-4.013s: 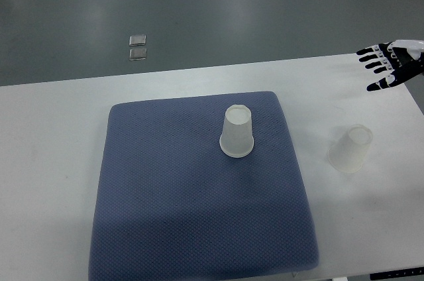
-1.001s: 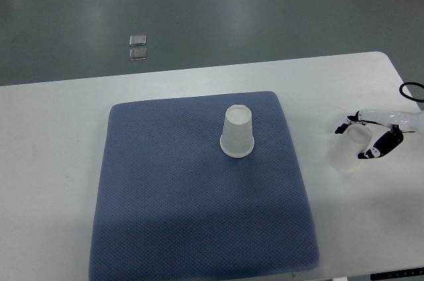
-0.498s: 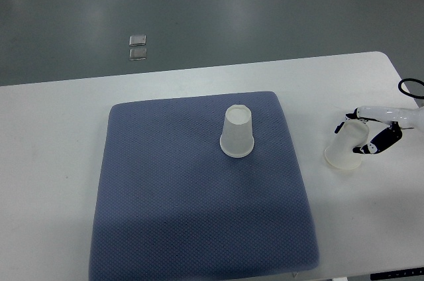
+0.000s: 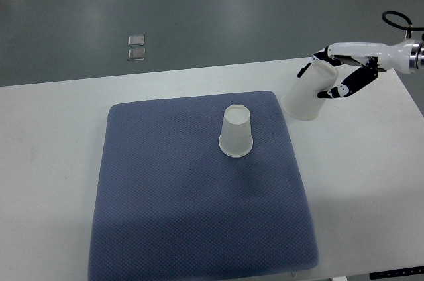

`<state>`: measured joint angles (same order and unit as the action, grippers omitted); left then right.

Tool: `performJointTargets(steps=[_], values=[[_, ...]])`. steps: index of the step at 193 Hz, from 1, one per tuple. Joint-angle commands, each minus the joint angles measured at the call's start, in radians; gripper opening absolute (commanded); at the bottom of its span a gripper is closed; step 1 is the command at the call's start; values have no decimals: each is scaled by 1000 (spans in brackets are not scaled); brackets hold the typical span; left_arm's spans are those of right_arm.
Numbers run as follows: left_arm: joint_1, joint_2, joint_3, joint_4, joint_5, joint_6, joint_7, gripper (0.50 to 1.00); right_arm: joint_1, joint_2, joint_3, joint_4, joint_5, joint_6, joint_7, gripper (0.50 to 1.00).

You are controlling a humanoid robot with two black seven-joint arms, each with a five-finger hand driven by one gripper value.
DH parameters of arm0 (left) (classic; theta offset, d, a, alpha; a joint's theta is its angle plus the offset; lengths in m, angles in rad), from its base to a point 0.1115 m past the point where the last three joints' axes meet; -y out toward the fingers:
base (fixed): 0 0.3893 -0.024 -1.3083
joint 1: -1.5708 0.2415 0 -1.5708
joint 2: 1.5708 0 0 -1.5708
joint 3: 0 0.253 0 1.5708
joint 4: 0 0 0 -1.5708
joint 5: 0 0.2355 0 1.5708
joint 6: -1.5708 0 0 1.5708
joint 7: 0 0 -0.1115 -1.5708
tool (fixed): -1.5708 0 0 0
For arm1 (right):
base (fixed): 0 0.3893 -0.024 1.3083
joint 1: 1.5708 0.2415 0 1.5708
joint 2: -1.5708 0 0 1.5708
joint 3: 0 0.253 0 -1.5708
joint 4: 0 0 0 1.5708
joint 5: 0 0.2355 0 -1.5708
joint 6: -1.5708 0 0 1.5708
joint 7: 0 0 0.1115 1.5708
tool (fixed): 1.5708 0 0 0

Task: Stack paper cups
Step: 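Lift the cup with the right hand and carry it over the cup on the pad, then lower the held cup onto the cup on the pad and open the right hand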

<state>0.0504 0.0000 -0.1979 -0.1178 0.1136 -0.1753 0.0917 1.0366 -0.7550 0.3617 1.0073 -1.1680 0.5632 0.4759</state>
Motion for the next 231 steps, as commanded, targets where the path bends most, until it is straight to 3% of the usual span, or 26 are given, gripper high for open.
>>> performJointTargets(steps=[1,27,71,109,164,208,231], values=[[-1,0,0,1,0,-1,0,1000,42,52,37,1,2,46,-40,662],[0,0,0,1,1,0,0,1000,79,131,43,2,2,48,-94,668],[0,0,0,0,0,0,0,1000,108,210,40,2,1,48,-102,670],[-1,0,0,0,0,-1,0,1000,108,247,37,2,-4,48,-160,678],[0,0,0,0,0,0,0,1000,100,255,23,2,-12,48,-164,688],[0,0,0,0,0,0,0,1000,74,255,19,2,-13,48,-164,723],[0,0,0,0,0,-1,0,1000,72,258,-3,2,-13,48,-164,778]])
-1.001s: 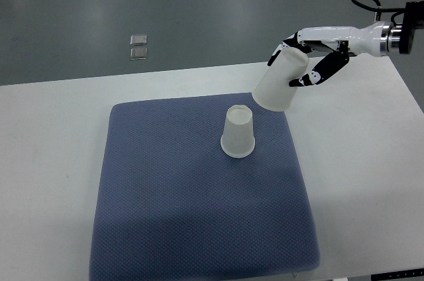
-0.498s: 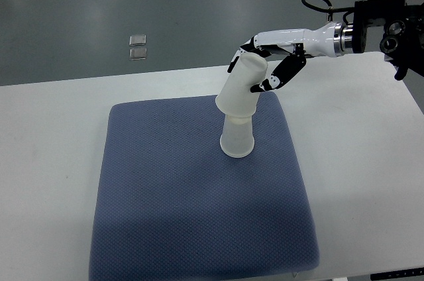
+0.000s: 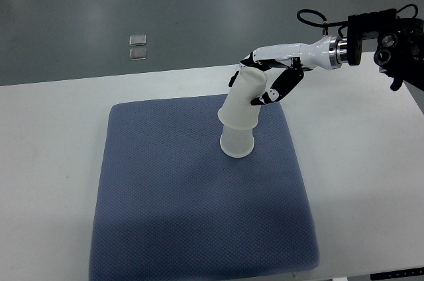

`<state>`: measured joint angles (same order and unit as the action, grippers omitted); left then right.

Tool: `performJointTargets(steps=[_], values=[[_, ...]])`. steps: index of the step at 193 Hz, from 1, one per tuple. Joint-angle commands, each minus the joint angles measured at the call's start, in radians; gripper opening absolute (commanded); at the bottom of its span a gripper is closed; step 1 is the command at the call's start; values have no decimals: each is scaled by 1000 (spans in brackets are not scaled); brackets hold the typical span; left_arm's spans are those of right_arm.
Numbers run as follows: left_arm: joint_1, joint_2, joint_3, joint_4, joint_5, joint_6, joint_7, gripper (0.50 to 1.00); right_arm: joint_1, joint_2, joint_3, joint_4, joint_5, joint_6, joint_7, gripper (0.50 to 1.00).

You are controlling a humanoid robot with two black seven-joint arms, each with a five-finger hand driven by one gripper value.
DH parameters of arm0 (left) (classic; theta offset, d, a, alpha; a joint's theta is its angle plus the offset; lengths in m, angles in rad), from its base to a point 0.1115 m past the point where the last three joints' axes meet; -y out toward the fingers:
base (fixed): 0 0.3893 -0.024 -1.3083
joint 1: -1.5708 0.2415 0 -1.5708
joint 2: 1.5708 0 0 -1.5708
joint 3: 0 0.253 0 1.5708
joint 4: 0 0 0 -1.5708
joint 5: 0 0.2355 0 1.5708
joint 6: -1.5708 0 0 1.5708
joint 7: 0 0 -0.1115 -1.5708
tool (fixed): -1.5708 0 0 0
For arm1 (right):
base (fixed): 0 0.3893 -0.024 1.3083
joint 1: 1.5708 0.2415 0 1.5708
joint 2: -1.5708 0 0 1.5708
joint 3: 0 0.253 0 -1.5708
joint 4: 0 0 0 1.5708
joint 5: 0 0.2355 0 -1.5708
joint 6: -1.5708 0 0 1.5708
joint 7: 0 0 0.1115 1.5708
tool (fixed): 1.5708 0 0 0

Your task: Stack paper cups

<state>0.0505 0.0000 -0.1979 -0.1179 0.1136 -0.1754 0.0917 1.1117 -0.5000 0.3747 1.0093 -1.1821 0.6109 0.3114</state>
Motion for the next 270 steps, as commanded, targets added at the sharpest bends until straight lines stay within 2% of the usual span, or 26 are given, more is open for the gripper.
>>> performJointTargets(steps=[1,11,24,41,95,112,131,161,181,192,222,244,270], values=[[0,0,0,0,0,1,0,1000,-3,6,-17,0,-1,0,0,786],[0,0,0,1,1,-1,0,1000,-4,15,-19,0,-1,0,0,809],[0,0,0,0,1,1,0,1000,-13,31,-19,-2,-1,0,0,893],[0,0,0,0,0,1,0,1000,-18,35,-17,-2,1,0,0,923],[0,0,0,1,0,-1,0,1000,-30,38,12,-29,53,0,0,924],[0,0,0,0,0,-1,0,1000,-67,37,21,-84,160,0,-6,924],[0,0,0,0,0,1,0,1000,-95,52,20,-175,360,0,-64,921],[0,0,0,0,0,-1,0,1000,-116,93,16,-317,763,-2,-215,921],[0,0,0,0,0,1,0,1000,-116,124,18,-377,937,-5,-279,924],[0,0,0,0,1,1,0,1000,-118,138,18,-396,1015,-31,-298,921],[0,0,0,0,1,-1,0,1000,-147,170,13,-400,1254,-180,-325,921],[0,0,0,1,0,-1,0,1000,-158,189,16,-400,1349,-206,-342,924],[0,0,0,1,0,1,0,1000,-168,195,18,-399,1403,-200,-336,924]])
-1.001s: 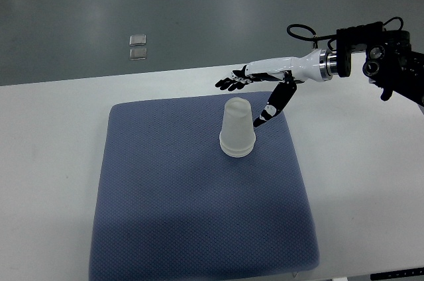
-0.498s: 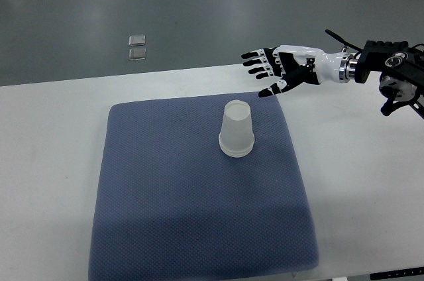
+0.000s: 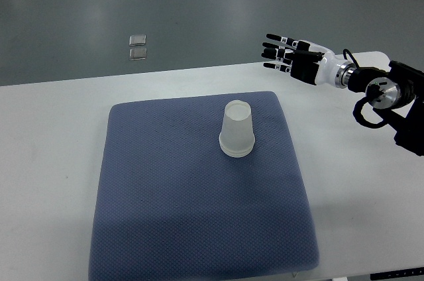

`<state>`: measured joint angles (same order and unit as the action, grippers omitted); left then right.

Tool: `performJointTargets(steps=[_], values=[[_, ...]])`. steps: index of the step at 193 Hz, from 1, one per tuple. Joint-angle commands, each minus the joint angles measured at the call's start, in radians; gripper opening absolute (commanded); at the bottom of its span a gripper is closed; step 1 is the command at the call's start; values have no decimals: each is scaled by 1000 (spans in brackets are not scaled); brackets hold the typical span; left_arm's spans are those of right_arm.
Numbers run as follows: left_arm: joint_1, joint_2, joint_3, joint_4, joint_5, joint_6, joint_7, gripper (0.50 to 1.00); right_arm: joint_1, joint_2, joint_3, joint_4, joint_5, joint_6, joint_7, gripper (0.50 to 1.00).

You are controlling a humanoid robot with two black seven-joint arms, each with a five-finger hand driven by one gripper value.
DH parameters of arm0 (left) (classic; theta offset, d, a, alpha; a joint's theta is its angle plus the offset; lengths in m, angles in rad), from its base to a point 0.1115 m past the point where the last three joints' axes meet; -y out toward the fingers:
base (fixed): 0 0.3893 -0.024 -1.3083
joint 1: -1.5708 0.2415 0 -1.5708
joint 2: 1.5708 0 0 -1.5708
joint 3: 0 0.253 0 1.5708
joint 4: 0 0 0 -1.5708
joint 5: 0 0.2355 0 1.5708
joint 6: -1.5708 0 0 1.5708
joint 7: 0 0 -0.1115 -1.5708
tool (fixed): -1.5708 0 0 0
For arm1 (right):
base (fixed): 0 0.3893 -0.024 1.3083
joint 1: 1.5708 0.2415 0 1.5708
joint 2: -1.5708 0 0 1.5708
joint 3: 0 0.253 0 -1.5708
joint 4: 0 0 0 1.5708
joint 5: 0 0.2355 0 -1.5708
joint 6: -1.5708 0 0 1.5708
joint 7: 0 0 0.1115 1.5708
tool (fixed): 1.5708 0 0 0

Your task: Stack paper cups

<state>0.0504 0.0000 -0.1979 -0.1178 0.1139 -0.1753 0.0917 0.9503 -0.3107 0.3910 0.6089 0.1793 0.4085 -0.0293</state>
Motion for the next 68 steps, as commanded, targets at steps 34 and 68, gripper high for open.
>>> performJointTargets(steps=[34,68], values=[[0,0,0,0,1,0,0,1000,-22,12,2,0,40,9,16,926],[0,0,0,0,1,0,0,1000,-34,16,3,2,46,29,17,926]])
